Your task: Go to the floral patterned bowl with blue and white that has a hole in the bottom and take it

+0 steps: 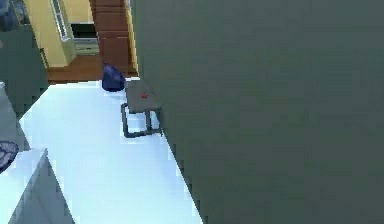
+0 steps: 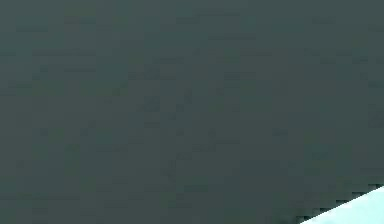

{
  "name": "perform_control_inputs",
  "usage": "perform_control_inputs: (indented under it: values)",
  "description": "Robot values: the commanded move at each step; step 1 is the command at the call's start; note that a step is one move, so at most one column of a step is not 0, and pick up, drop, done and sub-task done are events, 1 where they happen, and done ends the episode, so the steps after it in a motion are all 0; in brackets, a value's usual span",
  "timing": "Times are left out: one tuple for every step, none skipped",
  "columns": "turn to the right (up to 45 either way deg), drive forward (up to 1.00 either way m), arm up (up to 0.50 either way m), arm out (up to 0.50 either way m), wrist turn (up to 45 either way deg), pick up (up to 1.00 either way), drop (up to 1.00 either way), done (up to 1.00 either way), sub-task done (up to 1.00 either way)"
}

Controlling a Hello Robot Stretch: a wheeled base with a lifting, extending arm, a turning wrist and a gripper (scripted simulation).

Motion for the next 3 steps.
perform_control_inputs:
  values:
    - [-45.0,0.0,0.0,0.0,0.0,0.0,0.0,0.0,0.0]
    - [-45.0,0.0,0.0,0.0,0.0,0.0,0.0,0.0,0.0]
    - [-45.0,0.0,0.0,0.0,0.0,0.0,0.0,0.0,0.0]
